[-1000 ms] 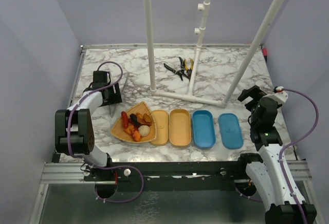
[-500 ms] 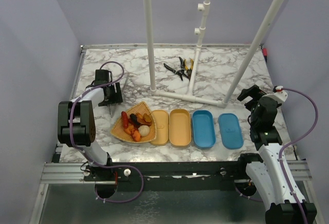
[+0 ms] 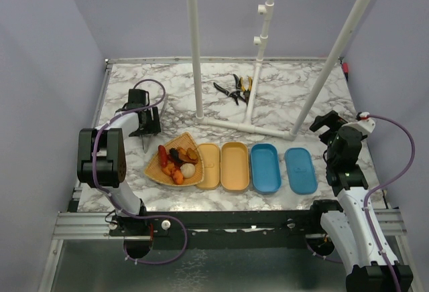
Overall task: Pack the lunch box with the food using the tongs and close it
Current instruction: Pick up the clamp at the center of the board.
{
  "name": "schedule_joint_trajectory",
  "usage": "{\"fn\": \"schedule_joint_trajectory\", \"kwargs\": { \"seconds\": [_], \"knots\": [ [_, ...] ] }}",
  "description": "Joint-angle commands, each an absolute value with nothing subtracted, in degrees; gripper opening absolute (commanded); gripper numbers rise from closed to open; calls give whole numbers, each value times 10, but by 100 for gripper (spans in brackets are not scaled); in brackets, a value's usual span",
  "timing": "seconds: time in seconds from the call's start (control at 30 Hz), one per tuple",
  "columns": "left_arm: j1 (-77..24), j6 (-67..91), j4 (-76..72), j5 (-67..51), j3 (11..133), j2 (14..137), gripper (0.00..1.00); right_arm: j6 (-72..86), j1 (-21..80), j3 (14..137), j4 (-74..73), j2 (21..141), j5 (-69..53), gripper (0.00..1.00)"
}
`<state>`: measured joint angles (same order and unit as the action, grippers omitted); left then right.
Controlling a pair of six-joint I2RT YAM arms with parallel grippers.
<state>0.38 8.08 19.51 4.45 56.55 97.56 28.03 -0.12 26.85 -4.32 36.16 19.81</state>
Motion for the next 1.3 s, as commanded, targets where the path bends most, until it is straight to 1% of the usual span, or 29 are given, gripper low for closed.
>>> {"fn": "schedule_joint_trajectory", "kwargs": {
  "seconds": [0.0,0.1,0.17,0.4,0.67,1.27],
  "knots": [
    [-15,70,213,65,567,991,65,279,-3,268,-30,358,188,100],
    [-16,66,212,31,570,992,53,281,-3,268,-30,360,186,100],
    [-16,65,212,27,571,987,49,281,-3,268,-30,360,187,100],
    [-16,65,213,47,564,943,48,276,-3,271,-34,358,191,100],
    [-16,78,221,35,551,874,48,268,-3,282,-38,367,200,100],
    [-16,96,321,33,623,788,48,268,-3,285,-36,377,195,100]
  ]
}}
